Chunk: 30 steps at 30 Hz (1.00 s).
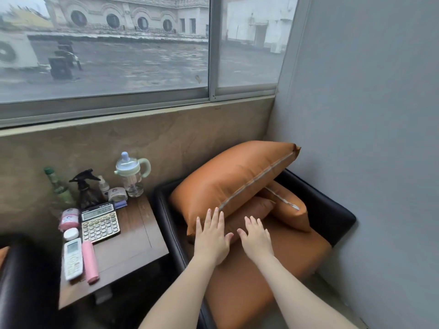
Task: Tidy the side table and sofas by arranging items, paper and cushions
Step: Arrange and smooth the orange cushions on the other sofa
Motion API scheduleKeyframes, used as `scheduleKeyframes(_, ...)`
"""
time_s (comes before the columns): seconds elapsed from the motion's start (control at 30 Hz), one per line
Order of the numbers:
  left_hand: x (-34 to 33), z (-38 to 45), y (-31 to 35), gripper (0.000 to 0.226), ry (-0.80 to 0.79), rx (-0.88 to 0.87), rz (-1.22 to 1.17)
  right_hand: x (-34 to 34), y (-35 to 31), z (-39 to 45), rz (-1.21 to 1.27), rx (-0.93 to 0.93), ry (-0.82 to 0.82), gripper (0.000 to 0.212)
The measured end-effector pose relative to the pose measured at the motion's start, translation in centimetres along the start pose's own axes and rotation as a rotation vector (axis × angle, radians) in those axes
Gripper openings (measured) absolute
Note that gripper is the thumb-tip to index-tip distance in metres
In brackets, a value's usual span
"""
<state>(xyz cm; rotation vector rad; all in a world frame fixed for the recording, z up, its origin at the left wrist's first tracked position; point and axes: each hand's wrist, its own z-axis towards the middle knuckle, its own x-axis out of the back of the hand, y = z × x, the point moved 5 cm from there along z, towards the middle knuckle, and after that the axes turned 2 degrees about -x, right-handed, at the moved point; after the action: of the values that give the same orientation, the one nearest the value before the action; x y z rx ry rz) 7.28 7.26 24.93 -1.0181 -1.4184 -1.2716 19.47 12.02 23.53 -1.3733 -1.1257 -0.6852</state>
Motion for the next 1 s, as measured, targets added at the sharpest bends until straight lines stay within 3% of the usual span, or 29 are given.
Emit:
scheduleKeyframes(0.5, -3.7, 10.6, -3.9, 0.066, -0.065, 0.155, 0.071, -0.8, 0.9, 12.3, 0.027, 0.004, -0.079, 0.055)
scheduleKeyframes(0.7, -6.7, 15.1, -5.7, 0.078, -0.123, 0.177, 0.115, -2.4, 0.6, 17.7, -0.048, 0.035, -0.108, 0.058)
scheduleKeyframes(0.9, -10.0, 15.5, -8.4, 0.094, -0.234, 0.385, 0.119, -5.3, 0.5, 20.8, -0.149, 0.070, -0.244, 0.061)
scheduleKeyframes(1.0, -11.3, 15.7, -10.0, 0.098, -0.289, 0.549, 0.008, -6.3, 0.0, 22.3, -0.187, 0.124, -0.296, 0.061)
